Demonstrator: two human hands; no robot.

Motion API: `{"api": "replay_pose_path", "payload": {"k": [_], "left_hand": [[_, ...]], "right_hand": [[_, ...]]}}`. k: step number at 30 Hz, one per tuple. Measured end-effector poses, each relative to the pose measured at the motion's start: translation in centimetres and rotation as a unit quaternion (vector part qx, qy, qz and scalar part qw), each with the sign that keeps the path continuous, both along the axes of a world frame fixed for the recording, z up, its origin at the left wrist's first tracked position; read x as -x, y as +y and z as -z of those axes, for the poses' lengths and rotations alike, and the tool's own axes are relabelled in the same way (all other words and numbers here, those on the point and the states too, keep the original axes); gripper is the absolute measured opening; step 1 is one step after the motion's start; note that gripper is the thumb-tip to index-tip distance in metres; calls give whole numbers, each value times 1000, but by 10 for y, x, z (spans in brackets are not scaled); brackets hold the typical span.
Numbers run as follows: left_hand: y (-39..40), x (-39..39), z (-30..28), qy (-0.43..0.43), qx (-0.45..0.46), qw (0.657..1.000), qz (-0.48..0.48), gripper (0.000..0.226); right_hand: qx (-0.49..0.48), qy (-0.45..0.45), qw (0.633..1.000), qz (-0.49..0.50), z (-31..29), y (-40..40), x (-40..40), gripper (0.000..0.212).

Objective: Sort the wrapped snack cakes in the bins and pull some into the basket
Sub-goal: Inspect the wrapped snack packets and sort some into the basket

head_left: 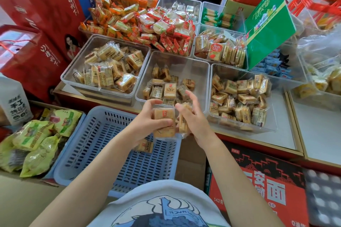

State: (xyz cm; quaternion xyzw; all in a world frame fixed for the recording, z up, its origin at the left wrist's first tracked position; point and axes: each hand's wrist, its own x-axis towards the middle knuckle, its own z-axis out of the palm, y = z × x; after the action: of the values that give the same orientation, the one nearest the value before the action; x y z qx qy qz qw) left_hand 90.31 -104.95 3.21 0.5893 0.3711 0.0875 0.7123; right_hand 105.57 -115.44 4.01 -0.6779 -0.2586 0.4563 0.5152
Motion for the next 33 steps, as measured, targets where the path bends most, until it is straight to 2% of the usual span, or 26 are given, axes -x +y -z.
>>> {"api": "replay_pose_path", "payload": {"k": [4,5,10,13,19,23,28,33], "left_hand": [[5,-1,-3,-11,-3,999,-37,58],[4,-2,-3,-18,-4,999,-35,53],[0,-2,-5,-58,13,998,-33,43],[-2,-3,-4,-60,40,997,-42,37],[-7,-7,-1,-41,40,996,-68,5],[-9,-10,1,-28,46,995,-78,20],[-11,-11,0,-39,49,994,-86,14],[-9,-9,3,-17,39,995,-86,19]], "right_hand": [[-15,3,1000,-7,-4,4,-2,9],[-15,-4,1000,-5,-6,4,-1,7],[-23,-66,997,-14,-9,1,0,16],[-26,-64,997,-32,-8,-1,-4,16],[-11,-75,996,-42,-6,-1,-4,11],[-11,-111,993,-31,-2,1,-1,8],[-9,-143,989,-27,3,0,-5,9],[-7,-165,986,-23,8,-1,-6,10]]}}
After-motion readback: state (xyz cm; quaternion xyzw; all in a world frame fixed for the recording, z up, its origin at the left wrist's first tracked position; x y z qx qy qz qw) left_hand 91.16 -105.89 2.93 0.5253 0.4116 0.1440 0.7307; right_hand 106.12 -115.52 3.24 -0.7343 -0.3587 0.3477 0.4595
